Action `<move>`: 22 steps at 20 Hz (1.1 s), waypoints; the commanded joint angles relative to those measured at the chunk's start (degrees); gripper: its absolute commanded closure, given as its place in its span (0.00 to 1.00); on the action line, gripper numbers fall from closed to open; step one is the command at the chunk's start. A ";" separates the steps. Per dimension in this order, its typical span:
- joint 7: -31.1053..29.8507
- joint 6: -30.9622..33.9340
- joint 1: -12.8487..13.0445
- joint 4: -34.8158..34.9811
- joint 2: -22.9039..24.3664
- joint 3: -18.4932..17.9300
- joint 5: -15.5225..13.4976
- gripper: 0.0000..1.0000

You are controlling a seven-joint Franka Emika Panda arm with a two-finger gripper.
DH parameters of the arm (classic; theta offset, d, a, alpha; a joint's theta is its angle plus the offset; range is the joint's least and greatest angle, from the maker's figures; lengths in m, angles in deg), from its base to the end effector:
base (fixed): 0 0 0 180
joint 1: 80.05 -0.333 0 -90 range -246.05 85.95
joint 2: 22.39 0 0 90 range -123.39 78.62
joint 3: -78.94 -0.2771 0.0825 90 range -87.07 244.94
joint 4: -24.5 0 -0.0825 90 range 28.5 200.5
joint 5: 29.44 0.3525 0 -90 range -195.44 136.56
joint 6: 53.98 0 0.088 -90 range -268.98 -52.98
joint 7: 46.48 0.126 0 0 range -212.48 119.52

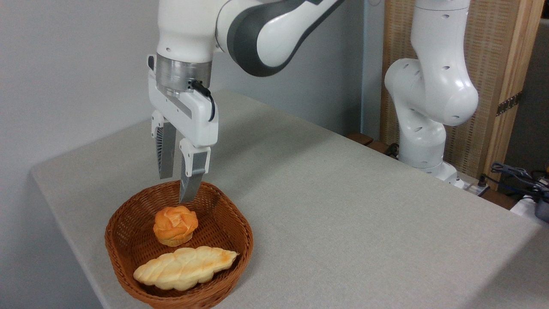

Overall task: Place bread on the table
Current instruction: 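Lower the open gripper toward the round orange bun in the basket, then close the gripper on the round orange bun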

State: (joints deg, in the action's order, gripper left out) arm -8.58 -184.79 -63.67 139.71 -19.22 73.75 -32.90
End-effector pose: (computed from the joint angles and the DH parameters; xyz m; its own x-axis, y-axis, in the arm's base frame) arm 0.5379 -0.1081 0.4674 0.6335 -0.7173 0.2901 -0.7106 -0.6877 -0.1486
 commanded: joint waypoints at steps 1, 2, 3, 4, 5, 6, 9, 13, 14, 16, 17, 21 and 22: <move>2.61 -4.62 0.50 2.56 -0.69 -0.70 -0.06 0.00; 3.75 -5.41 0.50 2.48 -2.35 -0.62 -0.06 0.00; 4.89 -6.38 0.58 2.48 -4.55 -0.44 -0.06 0.00; 5.51 -7.52 0.67 2.48 -6.57 -0.09 0.03 0.00; 5.52 -8.49 0.67 2.48 -8.07 0.96 0.03 0.00; 5.52 -9.71 0.59 2.39 -9.30 1.49 0.03 0.00; 5.52 -13.41 0.59 2.30 -11.24 1.58 0.03 0.00; 5.52 -13.86 0.59 2.12 -12.04 1.67 2.12 0.06; 5.34 -13.86 0.59 2.12 -12.04 1.67 3.27 0.08; 5.34 -13.86 0.50 2.04 -12.04 1.67 3.37 0.08; 5.34 -13.86 0.50 2.04 -12.04 1.67 3.37 0.09; 6.66 -13.77 0.50 1.95 -11.86 1.58 3.63 0.73; 6.66 -13.77 0.50 1.95 -11.78 1.58 3.63 0.73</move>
State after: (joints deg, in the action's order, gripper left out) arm -3.16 -197.83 -62.98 141.95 -30.66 75.81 -30.23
